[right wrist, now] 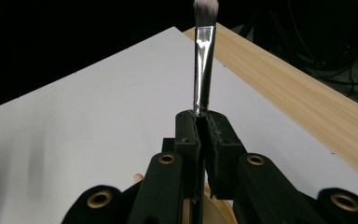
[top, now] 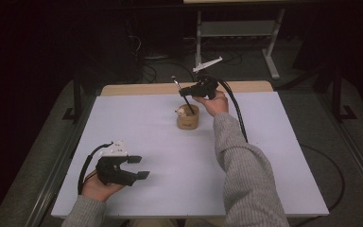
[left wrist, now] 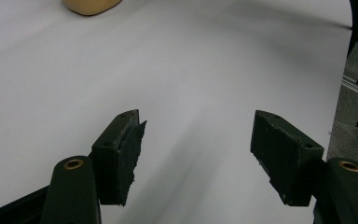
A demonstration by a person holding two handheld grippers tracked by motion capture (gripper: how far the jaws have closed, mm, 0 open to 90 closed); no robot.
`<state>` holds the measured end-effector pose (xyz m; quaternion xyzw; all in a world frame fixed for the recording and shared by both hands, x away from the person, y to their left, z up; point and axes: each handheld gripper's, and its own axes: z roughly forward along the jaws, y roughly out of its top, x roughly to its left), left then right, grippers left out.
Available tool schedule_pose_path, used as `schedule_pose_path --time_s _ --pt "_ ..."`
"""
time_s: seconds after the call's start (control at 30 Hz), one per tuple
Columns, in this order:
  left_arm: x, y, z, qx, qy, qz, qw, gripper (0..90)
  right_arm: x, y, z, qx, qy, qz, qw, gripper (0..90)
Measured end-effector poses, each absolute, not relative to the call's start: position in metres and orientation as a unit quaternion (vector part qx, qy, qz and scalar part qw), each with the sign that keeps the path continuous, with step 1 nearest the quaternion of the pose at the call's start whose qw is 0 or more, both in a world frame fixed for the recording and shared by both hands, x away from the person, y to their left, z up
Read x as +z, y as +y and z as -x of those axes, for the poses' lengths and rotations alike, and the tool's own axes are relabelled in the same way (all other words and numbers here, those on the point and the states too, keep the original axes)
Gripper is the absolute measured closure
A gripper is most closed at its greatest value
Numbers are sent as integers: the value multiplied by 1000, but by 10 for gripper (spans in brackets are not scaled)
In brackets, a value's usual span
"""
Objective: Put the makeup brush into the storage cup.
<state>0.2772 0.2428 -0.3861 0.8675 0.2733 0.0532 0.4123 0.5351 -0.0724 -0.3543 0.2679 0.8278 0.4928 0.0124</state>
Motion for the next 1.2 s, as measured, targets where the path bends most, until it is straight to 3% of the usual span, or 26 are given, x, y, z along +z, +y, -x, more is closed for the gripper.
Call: schedule_pose_path --time_s 1.2 --pt "-388 242 -278 50 274 -869 410 323 -371 -80 -529 499 818 -286 15 828"
